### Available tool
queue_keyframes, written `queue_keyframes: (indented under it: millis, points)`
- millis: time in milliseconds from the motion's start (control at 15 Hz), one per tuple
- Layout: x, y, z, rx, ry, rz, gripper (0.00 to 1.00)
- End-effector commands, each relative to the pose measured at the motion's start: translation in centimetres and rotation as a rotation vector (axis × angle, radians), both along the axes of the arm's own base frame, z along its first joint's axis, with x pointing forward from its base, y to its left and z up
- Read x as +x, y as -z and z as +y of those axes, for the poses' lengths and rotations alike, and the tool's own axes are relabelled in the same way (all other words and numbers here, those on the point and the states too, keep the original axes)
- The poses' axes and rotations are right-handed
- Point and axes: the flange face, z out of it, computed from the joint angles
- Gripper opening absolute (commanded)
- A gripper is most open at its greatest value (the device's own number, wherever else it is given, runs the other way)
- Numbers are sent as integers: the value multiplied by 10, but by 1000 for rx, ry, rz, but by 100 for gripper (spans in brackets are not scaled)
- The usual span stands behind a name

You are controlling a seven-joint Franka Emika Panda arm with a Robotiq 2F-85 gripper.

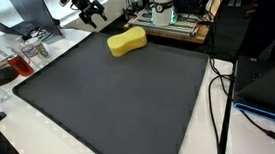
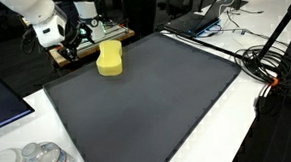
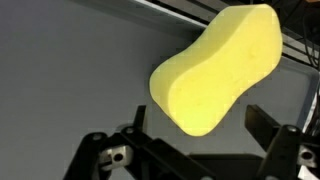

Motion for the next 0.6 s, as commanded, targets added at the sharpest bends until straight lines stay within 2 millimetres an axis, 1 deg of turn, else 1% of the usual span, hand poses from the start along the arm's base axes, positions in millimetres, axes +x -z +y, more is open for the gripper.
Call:
queue_keyframes:
  millis: [0, 267, 533]
  points:
    - [33, 2, 0, 26, -84, 12, 100]
    - [70, 5, 15, 32, -172, 28, 100]
    - [98, 1, 38, 17, -250, 40, 100]
